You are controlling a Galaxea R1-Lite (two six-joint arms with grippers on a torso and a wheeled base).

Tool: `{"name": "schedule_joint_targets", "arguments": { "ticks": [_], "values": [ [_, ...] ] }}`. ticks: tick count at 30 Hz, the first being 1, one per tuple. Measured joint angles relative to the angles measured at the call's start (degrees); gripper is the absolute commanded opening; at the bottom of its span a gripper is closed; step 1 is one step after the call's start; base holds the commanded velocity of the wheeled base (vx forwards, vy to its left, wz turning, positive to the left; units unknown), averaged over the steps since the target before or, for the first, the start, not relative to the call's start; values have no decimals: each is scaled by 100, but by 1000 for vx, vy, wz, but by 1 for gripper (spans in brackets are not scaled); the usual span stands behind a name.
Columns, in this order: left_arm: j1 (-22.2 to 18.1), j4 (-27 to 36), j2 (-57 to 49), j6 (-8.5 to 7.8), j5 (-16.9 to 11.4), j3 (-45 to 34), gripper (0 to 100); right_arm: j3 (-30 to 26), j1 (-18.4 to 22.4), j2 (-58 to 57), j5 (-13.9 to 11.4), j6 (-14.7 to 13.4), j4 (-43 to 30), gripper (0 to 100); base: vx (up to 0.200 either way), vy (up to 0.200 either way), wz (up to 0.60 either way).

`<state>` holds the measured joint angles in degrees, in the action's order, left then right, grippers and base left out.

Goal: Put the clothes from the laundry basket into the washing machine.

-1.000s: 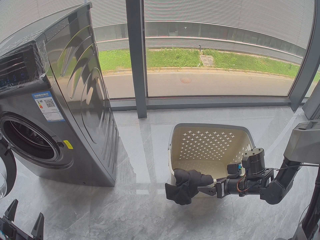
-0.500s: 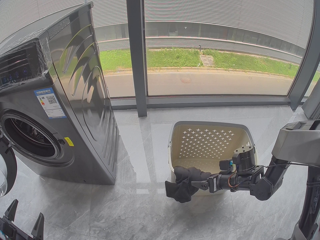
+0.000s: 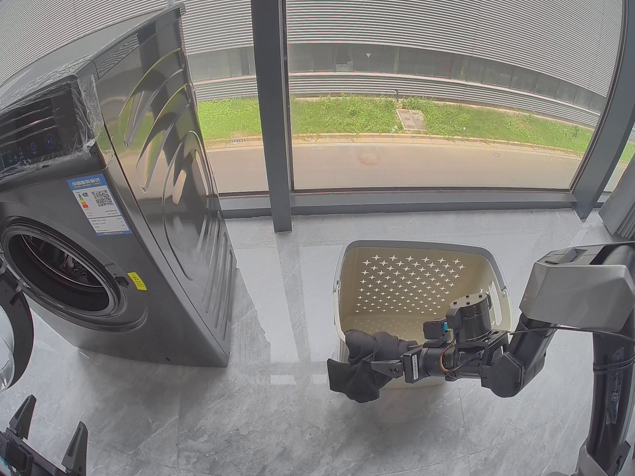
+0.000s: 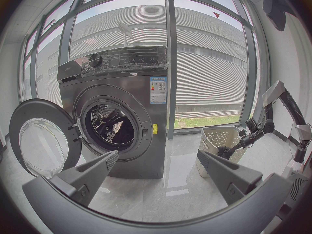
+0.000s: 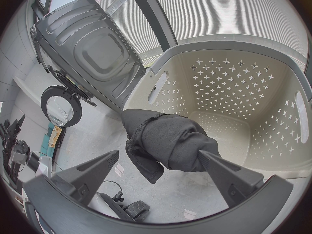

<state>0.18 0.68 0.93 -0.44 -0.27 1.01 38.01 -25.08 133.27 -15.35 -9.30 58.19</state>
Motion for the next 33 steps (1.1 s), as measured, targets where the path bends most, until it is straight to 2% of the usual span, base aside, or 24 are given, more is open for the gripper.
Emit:
{"name": "schedule_joint_targets", "arguments": {
  "ticks": [8, 9, 22, 33],
  "values": [
    [0, 2, 0, 0, 0, 0, 100, 215, -37, 205, 27, 24, 11, 100, 0, 0, 0],
    [0, 2, 0, 0, 0, 0, 100, 234, -44, 227, 27, 27, 11, 0, 0, 0, 0],
    [0, 2, 0, 0, 0, 0, 100, 197, -100, 99, 30, 16, -41, 0, 0, 0, 0],
    [0, 2, 0, 0, -2, 0, 100, -168, -105, -477, 74, -9, -7, 0, 0, 0, 0]
  ]
}}
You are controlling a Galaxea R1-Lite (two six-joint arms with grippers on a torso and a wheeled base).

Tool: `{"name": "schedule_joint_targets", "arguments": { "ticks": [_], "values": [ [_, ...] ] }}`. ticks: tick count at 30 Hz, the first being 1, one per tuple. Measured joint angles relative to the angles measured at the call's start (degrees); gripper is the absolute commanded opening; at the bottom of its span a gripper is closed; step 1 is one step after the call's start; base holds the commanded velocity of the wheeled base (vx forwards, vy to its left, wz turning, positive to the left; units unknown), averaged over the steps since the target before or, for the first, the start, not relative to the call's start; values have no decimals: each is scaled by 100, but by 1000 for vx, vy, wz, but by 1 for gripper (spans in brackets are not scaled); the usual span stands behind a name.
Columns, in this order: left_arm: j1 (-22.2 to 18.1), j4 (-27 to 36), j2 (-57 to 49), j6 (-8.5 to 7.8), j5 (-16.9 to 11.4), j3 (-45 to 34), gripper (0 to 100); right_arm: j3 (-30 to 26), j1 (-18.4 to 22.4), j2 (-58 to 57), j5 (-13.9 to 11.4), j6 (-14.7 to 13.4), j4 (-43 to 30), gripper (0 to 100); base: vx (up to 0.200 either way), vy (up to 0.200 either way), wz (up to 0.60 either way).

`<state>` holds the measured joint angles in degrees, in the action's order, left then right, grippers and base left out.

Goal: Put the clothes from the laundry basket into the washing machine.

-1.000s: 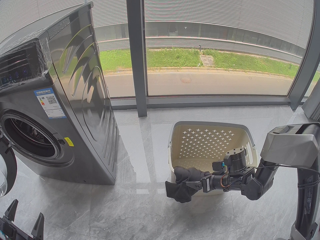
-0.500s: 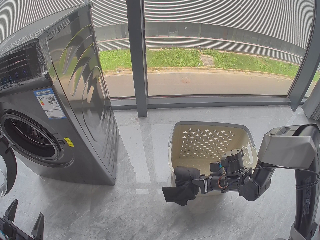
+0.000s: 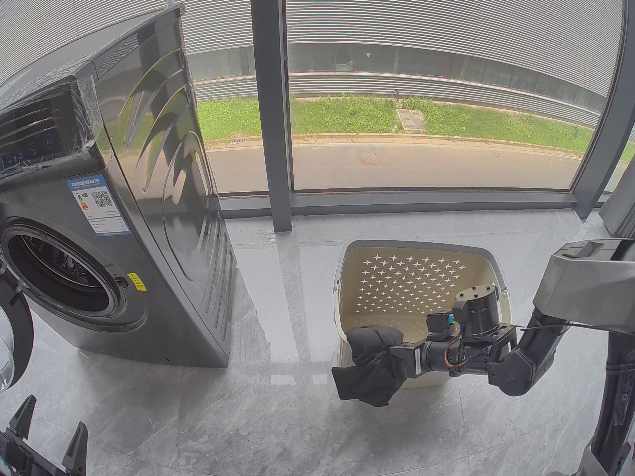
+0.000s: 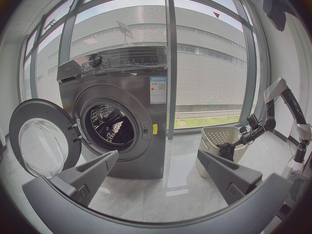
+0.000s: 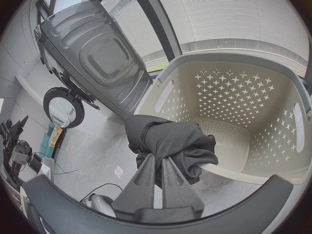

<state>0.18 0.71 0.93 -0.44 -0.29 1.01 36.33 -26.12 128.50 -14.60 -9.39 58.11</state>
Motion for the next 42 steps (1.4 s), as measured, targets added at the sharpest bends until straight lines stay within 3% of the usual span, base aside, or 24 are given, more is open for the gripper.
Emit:
{"name": "schedule_joint_targets", "arguments": {
  "ticks": [9, 14, 24, 32, 42],
  "values": [
    [0, 0, 0, 0, -2, 0, 100, -404, -20, -1012, 10, -82, 18, 0, 0, 0, 0],
    [0, 0, 0, 0, -2, 0, 100, -541, -135, -1888, 29, -262, 7, 0, 0, 0, 0],
    [0, 0, 0, 0, -2, 0, 100, -538, -341, -3721, 396, -407, -83, 0, 0, 0, 0],
    [0, 2, 0, 6, -6, 0, 100, -478, -311, -4259, 435, -377, -105, 0, -150, 0, 0],
    [2, 16, 0, 26, -4, 0, 100, -524, -218, -4361, 432, -265, -50, 0, 0, 80, 0]
  ]
}}
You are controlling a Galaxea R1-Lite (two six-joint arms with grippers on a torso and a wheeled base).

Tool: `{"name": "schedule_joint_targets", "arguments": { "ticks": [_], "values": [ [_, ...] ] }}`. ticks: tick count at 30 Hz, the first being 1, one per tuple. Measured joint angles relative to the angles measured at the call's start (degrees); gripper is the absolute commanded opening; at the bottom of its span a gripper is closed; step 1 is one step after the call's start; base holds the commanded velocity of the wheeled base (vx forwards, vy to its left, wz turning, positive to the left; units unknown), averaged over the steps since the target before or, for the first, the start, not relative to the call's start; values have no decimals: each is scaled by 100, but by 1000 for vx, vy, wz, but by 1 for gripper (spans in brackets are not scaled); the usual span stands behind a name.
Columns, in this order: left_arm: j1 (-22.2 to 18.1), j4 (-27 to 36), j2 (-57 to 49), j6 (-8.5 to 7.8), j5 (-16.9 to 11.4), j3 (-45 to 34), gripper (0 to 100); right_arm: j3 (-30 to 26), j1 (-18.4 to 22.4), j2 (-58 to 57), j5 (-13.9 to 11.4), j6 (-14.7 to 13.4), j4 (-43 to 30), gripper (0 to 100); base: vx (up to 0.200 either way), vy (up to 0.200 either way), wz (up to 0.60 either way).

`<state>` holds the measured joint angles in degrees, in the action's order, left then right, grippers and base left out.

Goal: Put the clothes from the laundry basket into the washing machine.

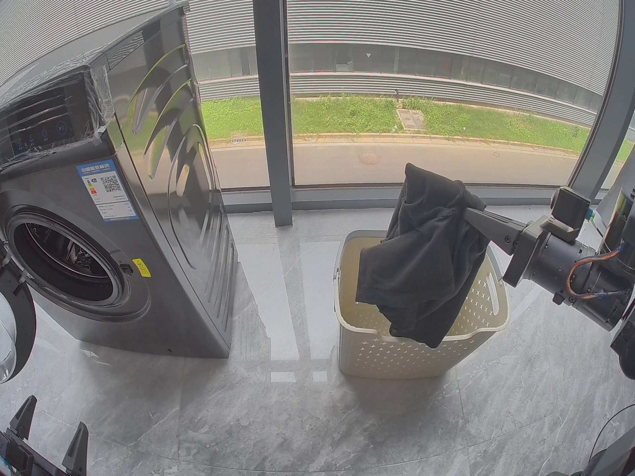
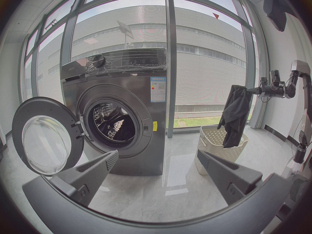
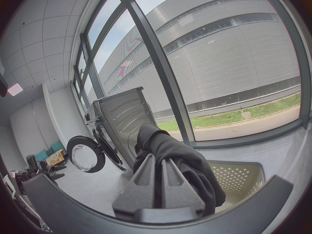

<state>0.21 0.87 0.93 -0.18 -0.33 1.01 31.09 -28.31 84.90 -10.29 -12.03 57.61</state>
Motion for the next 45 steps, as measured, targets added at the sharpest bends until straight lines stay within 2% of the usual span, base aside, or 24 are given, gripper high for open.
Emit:
{"name": "schedule_joint_targets", "arguments": {
  "ticks": [20, 45],
  "values": [
    [6, 13, 0, 2, -2, 0, 100, -69, -94, -37, -40, 5, 20, 0, 0, 200, 0],
    [12, 11, 0, 0, -2, 0, 100, -201, -581, -194, -154, 68, 63, 0, 0, 192, 0]
  ]
}}
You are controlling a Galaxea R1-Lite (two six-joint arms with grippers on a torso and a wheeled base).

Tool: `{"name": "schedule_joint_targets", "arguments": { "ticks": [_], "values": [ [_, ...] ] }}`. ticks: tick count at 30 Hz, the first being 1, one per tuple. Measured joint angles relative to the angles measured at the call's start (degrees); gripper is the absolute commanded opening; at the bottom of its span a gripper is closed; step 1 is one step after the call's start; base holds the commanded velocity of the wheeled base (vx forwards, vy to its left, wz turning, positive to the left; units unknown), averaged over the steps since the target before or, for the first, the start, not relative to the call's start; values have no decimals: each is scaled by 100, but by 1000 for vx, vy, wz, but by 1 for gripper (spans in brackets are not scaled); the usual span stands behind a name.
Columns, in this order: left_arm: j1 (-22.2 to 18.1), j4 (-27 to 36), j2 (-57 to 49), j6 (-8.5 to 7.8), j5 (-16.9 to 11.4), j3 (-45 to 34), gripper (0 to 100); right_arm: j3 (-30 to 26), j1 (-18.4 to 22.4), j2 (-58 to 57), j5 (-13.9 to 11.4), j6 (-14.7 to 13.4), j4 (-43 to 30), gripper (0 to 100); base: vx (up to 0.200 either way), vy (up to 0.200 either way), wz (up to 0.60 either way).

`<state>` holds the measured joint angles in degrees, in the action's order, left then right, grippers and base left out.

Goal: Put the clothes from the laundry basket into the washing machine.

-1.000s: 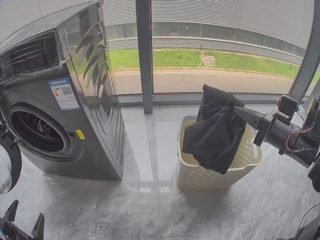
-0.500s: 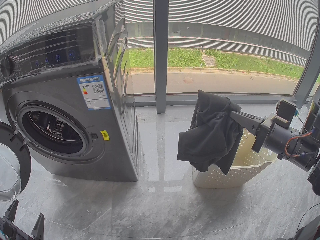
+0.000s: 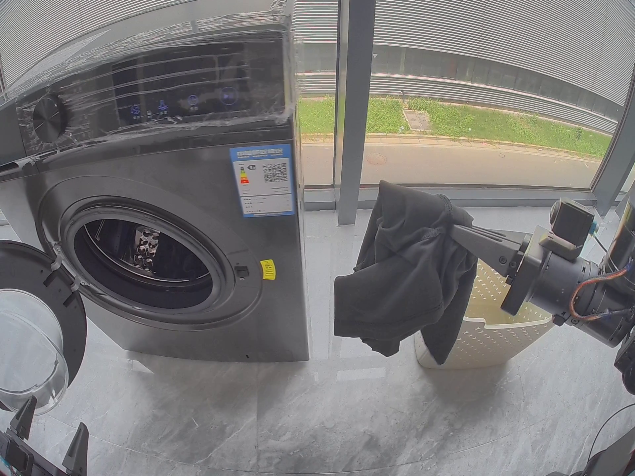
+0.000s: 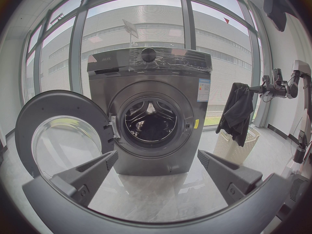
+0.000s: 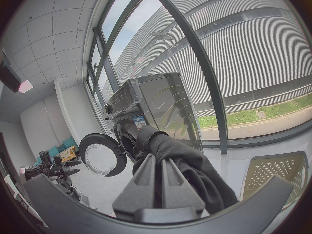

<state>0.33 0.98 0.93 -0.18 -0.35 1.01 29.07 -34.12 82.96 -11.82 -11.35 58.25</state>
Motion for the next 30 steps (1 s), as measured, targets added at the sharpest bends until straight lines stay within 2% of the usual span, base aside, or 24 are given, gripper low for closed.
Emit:
{"name": "schedule_joint_targets", "arguments": {
  "ticks": [5, 23, 30],
  "values": [
    [-6, -5, 0, -6, 2, 0, 100, -5, 52, -11, 0, 2, 7, 0, 0, 0, 0],
    [-4, -2, 0, -6, 2, 0, 100, -48, 100, -16, 6, 9, -2, 0, -200, 0, 0],
    [-6, -9, 0, -9, 2, 0, 100, -63, 111, 0, 6, 2, 0, 0, 0, 29, 0]
  ]
}}
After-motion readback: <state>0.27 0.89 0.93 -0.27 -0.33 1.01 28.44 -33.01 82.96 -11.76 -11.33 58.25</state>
